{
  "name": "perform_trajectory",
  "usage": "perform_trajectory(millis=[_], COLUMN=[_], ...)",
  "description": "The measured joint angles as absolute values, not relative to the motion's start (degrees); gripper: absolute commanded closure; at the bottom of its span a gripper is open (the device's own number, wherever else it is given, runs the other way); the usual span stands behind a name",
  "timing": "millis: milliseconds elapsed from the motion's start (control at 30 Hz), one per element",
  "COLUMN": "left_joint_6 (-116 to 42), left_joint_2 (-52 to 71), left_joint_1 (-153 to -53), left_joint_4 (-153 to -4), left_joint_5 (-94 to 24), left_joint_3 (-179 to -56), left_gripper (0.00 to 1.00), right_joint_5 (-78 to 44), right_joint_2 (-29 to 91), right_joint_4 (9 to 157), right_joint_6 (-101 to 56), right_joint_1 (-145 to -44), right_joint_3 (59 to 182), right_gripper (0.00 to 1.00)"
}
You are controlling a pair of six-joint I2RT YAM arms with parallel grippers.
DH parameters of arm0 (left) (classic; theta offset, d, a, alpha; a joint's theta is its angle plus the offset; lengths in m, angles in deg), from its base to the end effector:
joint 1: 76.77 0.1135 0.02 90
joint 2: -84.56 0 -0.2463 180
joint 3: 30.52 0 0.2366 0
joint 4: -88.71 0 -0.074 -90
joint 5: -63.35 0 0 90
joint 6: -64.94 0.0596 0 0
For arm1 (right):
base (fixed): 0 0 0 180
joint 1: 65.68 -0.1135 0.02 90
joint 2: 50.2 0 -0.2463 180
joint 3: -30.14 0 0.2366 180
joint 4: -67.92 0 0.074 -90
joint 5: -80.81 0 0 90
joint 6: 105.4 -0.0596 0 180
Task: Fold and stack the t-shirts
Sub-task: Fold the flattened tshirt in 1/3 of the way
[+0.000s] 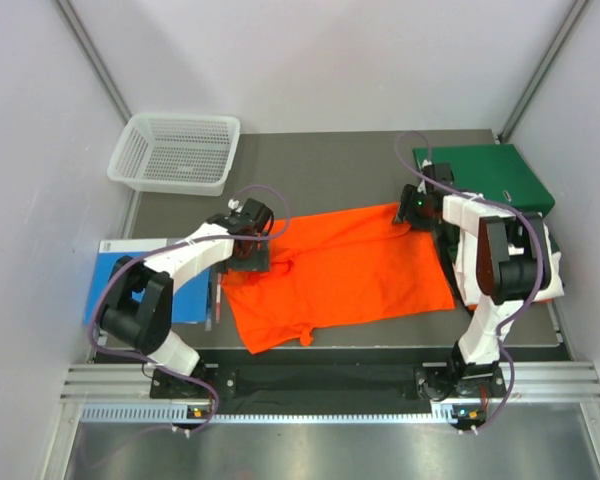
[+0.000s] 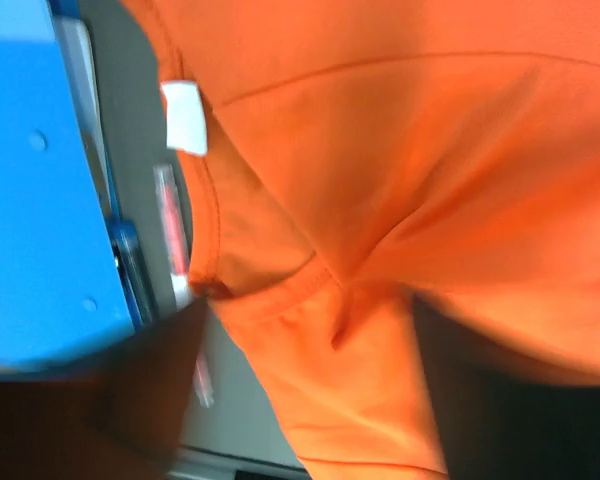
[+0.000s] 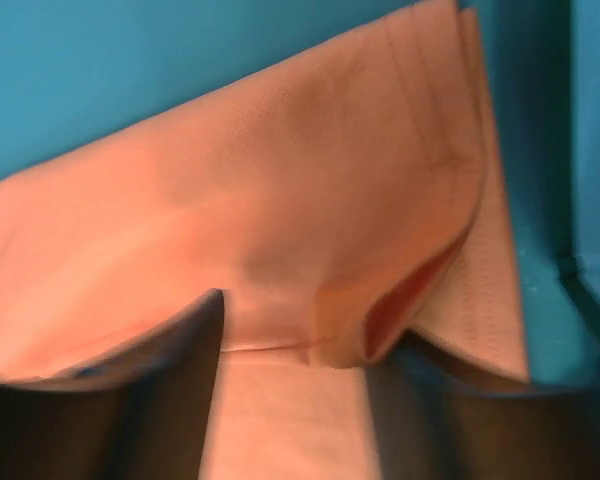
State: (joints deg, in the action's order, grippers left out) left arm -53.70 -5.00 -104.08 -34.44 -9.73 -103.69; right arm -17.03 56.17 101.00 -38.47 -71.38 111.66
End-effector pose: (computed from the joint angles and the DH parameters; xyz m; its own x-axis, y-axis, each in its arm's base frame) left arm 0.2593 -0.1144 0.1676 -0.9213 -0.0403 -0.3867 -0.0880 0.9904 0.1064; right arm 0.3721 0.0453 0.1376 -0.8426 0.3060 -0.4432 0.1736 0.9333 0.3144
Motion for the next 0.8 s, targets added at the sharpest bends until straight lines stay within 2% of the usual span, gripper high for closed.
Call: perform_trajectory(millis=[33,133,400,600,700,800], left_joint_6=[-53.9,-54.6,-53.5,-51.4,-50.4,-49.9], left_joint_2=[-5.1,-5.0,-0.9,-5.4,-9.3,-13.6], left_joint_1=[-104.3,-105.2,-105.7,-102.9,-99.8,-97.4], left_joint_4=[-34.1,-33.4,-35.2,-40.3,-43.2,-44.2], left_joint_5=[-9.4,-8.1,-4.5,-2.3,-2.3,-2.3], left_joint_3=[-103.7,-103.7,-105.0,-110.9,-112.8,-114.9], left_gripper=[0.01,0.01,0.01,0.04,0.14,0.48], right_joint_5=[-17.6,-17.9,-14.0,-11.5,-10.8,-9.6], right_joint_2=[56.1,54.9,46.5,44.4,45.2,47.0], right_joint_4=[100.8,99.9,102.4,101.5,101.5,101.4], right_joint_6=[-38.2,-37.4,-34.9,-33.8,-33.8,-33.8], right_joint_1=[-71.4,-71.4,-71.2,-71.2,-71.3,-71.6], right_joint_3=[111.9,111.4,107.2,107.5,107.7,108.8], right_gripper=[0.23,0.02,0.0,0.0,0.01,0.07])
